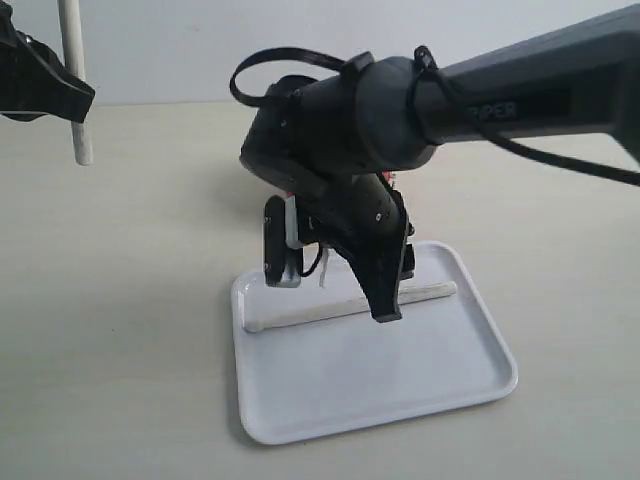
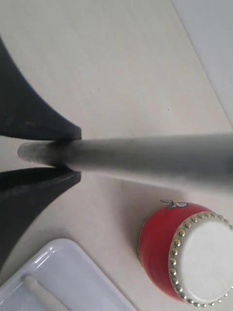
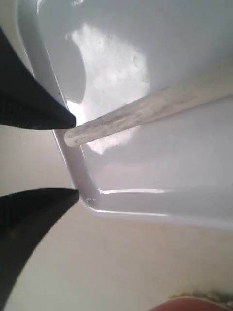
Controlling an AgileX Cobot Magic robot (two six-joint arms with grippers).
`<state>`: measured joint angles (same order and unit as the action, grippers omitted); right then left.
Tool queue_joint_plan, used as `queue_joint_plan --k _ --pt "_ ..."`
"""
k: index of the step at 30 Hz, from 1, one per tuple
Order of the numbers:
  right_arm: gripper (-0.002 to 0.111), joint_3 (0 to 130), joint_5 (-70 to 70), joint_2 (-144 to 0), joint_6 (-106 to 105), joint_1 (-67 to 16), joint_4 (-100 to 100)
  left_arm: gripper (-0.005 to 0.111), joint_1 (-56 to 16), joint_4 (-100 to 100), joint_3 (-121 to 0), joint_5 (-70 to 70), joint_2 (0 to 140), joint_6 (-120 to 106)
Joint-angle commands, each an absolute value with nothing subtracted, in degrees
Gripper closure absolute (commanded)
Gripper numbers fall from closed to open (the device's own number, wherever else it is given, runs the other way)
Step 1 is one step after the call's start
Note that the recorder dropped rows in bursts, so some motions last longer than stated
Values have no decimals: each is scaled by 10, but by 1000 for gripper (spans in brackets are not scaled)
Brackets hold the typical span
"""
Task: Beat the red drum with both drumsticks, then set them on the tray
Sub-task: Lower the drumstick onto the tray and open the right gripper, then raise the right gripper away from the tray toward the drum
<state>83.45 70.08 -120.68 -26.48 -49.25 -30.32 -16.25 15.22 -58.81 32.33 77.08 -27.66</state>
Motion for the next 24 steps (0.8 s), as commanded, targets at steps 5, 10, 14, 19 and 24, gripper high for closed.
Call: queue_joint_plan --k 5,10,14,19,24 --pt "69 836 700 -1022 -259 -440 -54 107 -160 331 -586 351 766 -431" --pt "69 771 625 -930 -332 -371 95 107 -160 511 -557 354 766 -615" --pt "69 704 532 -920 -475 -340 261 107 -160 605 -545 358 766 -684" --pt "69 633 409 -920 -710 -340 466 107 -159 814 -498 358 766 -846" --pt "69 630 368 -920 -763 -325 525 107 -64 999 -442 407 766 -959"
